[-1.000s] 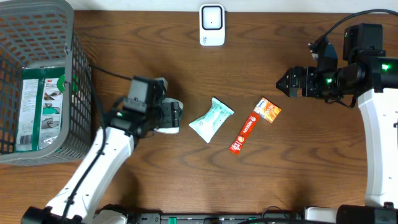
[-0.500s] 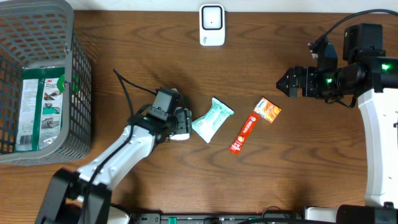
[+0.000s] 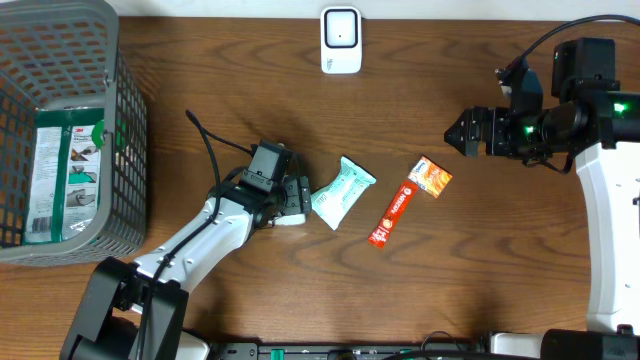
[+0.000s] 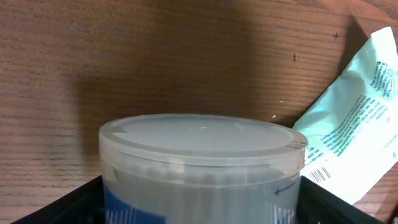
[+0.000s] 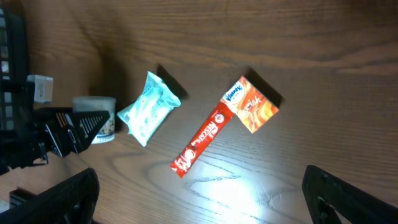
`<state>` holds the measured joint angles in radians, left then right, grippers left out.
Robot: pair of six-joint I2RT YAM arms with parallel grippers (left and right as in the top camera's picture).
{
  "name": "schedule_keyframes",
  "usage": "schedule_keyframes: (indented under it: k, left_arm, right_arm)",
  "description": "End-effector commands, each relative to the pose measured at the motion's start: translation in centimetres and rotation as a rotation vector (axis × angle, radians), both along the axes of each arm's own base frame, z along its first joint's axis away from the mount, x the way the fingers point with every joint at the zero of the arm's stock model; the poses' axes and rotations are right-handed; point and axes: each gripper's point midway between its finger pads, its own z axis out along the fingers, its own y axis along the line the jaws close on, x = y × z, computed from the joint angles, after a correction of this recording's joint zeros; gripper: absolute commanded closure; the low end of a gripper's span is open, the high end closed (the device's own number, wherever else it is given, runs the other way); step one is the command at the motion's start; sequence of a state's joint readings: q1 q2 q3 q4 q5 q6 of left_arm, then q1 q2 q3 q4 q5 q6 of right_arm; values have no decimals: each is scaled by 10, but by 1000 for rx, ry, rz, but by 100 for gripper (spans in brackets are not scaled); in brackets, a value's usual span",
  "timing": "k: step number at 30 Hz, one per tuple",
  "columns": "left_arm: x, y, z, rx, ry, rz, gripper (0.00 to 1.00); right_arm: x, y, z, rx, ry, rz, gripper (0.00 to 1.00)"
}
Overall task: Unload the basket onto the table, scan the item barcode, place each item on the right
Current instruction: 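Hold the swab tub under the scanner with the left gripper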
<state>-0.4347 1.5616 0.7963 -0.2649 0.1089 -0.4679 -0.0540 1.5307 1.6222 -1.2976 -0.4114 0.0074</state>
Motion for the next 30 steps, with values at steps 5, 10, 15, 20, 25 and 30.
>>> schedule_keyframes:
  k: [5,10,15,20,25,30]
  left_arm:
    - [20,-9,44,-34,-104,-26,14]
    - [25,-2,53,3,-141,1,14]
    - [26,2,52,31,-150,-5,14]
    - [28,7,52,57,-160,7,14]
    - [30,10,53,73,-169,13,14]
    - [31,10,53,75,-171,15,14]
  right_arm:
    - [2,1,6,5,-16,-2,1]
    - [2,1,6,5,-15,-2,1]
    - [2,1,6,5,-16,-2,1]
    - [2,1,6,5,-15,-2,1]
    - [2,1,6,5,-15,-2,1]
    - [2,1,6,5,-15,-2,1]
